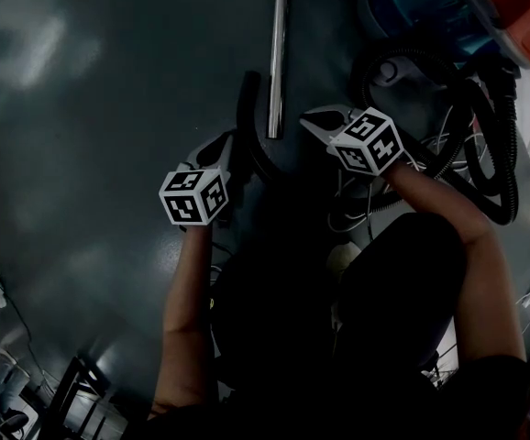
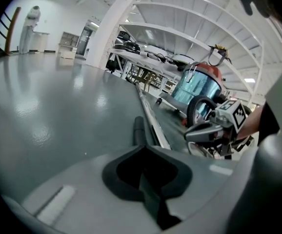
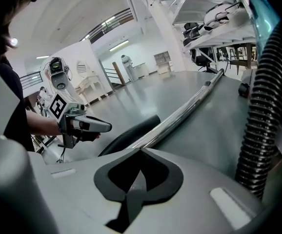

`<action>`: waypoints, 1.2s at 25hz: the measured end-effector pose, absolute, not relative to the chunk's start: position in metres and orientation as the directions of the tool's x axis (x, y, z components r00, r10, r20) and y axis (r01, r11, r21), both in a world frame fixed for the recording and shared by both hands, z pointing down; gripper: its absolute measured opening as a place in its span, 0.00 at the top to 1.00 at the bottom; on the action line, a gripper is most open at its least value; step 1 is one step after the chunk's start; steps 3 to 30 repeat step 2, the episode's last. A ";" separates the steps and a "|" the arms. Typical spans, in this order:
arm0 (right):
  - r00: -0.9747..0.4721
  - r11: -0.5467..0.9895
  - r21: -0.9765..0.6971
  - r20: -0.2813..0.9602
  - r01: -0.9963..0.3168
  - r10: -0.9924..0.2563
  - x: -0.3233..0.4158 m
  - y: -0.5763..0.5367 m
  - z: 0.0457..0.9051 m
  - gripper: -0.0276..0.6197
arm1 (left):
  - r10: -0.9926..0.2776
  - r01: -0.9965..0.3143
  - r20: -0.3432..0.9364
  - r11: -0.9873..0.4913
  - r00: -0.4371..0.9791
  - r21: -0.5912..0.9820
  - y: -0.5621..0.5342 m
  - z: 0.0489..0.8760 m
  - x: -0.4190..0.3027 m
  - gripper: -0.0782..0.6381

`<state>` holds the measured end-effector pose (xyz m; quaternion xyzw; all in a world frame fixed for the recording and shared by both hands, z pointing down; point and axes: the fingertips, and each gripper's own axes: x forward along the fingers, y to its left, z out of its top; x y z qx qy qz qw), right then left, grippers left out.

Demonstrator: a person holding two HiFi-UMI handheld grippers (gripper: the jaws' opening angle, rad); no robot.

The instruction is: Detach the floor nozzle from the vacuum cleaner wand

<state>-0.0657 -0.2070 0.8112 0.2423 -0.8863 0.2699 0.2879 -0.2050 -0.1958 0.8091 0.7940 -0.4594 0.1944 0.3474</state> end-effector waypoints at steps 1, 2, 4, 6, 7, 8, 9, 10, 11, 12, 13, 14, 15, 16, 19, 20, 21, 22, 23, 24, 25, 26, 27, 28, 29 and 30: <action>-0.716 0.735 -0.335 0.638 -0.589 -0.284 -0.066 -0.209 0.810 0.96 | -0.600 -0.866 0.625 -0.336 0.500 0.371 -0.198 0.808 -0.205 0.88; -0.716 0.734 -0.331 0.634 -0.593 -0.293 -0.067 -0.211 0.808 0.96 | -0.605 -0.867 0.621 -0.335 0.498 0.369 -0.199 0.807 -0.204 0.88; -0.716 0.734 -0.331 0.634 -0.593 -0.293 -0.067 -0.211 0.808 0.96 | -0.605 -0.867 0.621 -0.335 0.498 0.369 -0.199 0.807 -0.204 0.88; -0.716 0.734 -0.331 0.634 -0.593 -0.293 -0.067 -0.211 0.808 0.96 | -0.605 -0.867 0.621 -0.335 0.498 0.369 -0.199 0.807 -0.204 0.88; -0.716 0.734 -0.331 0.634 -0.593 -0.293 -0.067 -0.211 0.808 0.96 | -0.605 -0.867 0.621 -0.335 0.498 0.369 -0.199 0.807 -0.204 0.88; -0.716 0.734 -0.331 0.634 -0.593 -0.293 -0.067 -0.211 0.808 0.96 | -0.605 -0.867 0.621 -0.335 0.498 0.369 -0.199 0.807 -0.204 0.88; -0.716 0.734 -0.331 0.634 -0.593 -0.293 -0.067 -0.211 0.808 0.96 | -0.605 -0.867 0.621 -0.335 0.498 0.369 -0.199 0.807 -0.204 0.88; -0.716 0.734 -0.331 0.634 -0.593 -0.293 -0.067 -0.211 0.808 0.96 | -0.605 -0.867 0.621 -0.335 0.498 0.369 -0.199 0.807 -0.204 0.88; -0.716 0.734 -0.331 0.634 -0.593 -0.293 -0.067 -0.211 0.808 0.96 | -0.605 -0.867 0.621 -0.335 0.498 0.369 -0.199 0.807 -0.204 0.88; -0.716 0.734 -0.331 0.634 -0.593 -0.293 -0.067 -0.211 0.808 0.96 | -0.605 -0.867 0.621 -0.335 0.498 0.369 -0.199 0.807 -0.204 0.88; -0.716 0.734 -0.331 0.634 -0.593 -0.293 -0.067 -0.211 0.808 0.96 | -0.605 -0.867 0.621 -0.335 0.498 0.369 -0.199 0.807 -0.204 0.88; -0.716 0.734 -0.331 0.634 -0.593 -0.293 -0.067 -0.211 0.808 0.96 | -0.605 -0.867 0.621 -0.335 0.498 0.369 -0.199 0.807 -0.204 0.88; -0.716 0.734 -0.331 0.634 -0.593 -0.293 -0.067 -0.211 0.808 0.96 | -0.605 -0.867 0.621 -0.335 0.498 0.369 -0.199 0.807 -0.204 0.88; -0.716 0.734 -0.331 0.634 -0.593 -0.293 -0.067 -0.211 0.808 0.96 | -0.605 -0.867 0.621 -0.335 0.498 0.369 -0.199 0.807 -0.204 0.88; -0.716 0.734 -0.331 0.634 -0.593 -0.293 -0.067 -0.211 0.808 0.96 | -0.605 -0.867 0.621 -0.335 0.498 0.369 -0.199 0.807 -0.204 0.88; -0.716 0.734 -0.331 0.634 -0.593 -0.293 -0.067 -0.211 0.808 0.96 | -0.605 -0.867 0.621 -0.335 0.498 0.369 -0.199 0.807 -0.204 0.88; -0.716 0.734 -0.331 0.634 -0.593 -0.293 -0.067 -0.211 0.808 0.96 | -0.605 -0.867 0.621 -0.335 0.498 0.369 -0.199 0.807 -0.204 0.88; -0.716 0.734 -0.331 0.634 -0.593 -0.293 -0.067 -0.211 0.808 0.96 | -0.605 -0.867 0.621 -0.335 0.498 0.369 -0.199 0.807 -0.204 0.88; -0.716 0.734 -0.331 0.634 -0.593 -0.293 -0.067 -0.211 0.808 0.96 | -0.605 -0.867 0.621 -0.335 0.498 0.369 -0.199 0.807 -0.204 0.88; -0.716 0.734 -0.331 0.634 -0.593 -0.293 -0.067 -0.211 0.808 0.96 | -0.605 -0.867 0.621 -0.335 0.498 0.369 -0.199 0.807 -0.204 0.88; -0.716 0.734 -0.331 0.634 -0.593 -0.293 -0.067 -0.211 0.808 0.96 | -0.605 -0.867 0.621 -0.335 0.498 0.369 -0.199 0.807 -0.204 0.88; -0.716 0.734 -0.331 0.634 -0.593 -0.293 -0.067 -0.211 0.808 0.96 | -0.605 -0.867 0.621 -0.335 0.498 0.369 -0.199 0.807 -0.204 0.88; -0.716 0.734 -0.331 0.634 -0.593 -0.293 -0.067 -0.211 0.808 0.96 | -0.605 -0.867 0.621 -0.335 0.498 0.369 -0.199 0.807 -0.204 0.88; -0.716 0.734 -0.331 0.634 -0.593 -0.293 -0.067 -0.211 0.808 0.96 | -0.605 -0.867 0.621 -0.335 0.498 0.369 -0.199 0.807 -0.204 0.88; -0.716 0.734 -0.331 0.634 -0.593 -0.293 -0.067 -0.211 0.808 0.96 | -0.605 -0.867 0.621 -0.335 0.498 0.369 -0.199 0.807 -0.204 0.88; -0.716 0.734 -0.331 0.634 -0.593 -0.293 -0.067 -0.211 0.808 0.96 | -0.605 -0.867 0.621 -0.335 0.498 0.369 -0.199 0.807 -0.204 0.88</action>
